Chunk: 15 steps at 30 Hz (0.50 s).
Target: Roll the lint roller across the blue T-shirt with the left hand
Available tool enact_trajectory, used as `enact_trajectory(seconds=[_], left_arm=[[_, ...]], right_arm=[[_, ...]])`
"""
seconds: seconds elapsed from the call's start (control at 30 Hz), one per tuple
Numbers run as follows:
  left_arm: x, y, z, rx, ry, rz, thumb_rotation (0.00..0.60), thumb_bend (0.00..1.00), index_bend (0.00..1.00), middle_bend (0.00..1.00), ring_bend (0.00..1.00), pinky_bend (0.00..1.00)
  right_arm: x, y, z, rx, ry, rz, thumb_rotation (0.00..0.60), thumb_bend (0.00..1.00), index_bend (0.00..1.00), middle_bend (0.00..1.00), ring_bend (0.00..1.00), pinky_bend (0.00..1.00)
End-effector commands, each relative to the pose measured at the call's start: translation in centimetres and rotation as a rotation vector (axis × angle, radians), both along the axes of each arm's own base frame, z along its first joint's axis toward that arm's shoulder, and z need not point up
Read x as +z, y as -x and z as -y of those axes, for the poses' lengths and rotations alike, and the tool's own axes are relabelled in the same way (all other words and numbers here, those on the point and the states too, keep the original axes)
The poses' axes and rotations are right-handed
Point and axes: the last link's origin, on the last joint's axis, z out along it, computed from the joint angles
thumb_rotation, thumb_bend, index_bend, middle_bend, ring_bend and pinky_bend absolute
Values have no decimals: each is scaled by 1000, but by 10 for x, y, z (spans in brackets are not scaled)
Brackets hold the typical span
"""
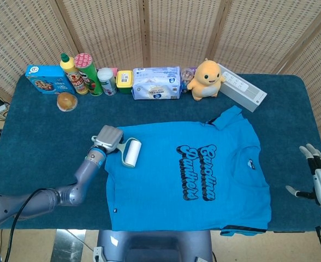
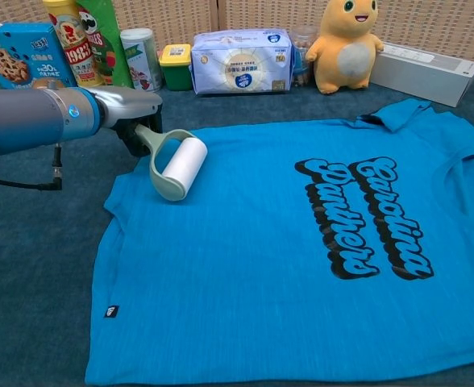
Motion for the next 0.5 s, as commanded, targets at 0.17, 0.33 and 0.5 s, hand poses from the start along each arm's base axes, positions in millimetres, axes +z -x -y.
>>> enact_trajectory(seconds=[0.17,0.33,0.5], left_arm=[[-14,-13,-1,4,1,-4,600,952,1000,921,911,1000],[-19,-19,-1,8,-9,-8,600,946,1000,921,911,1000],[-26,-27,0,10,-2,2,600,943,1000,921,911,1000]], right_arm=[[3,1,0,-1,8,6,600,0,16,0,0,0],[5,1,0,1,15,10,600,0,16,0,0,0],[6,0,-2,5,12,15,600,0,16,0,0,0]])
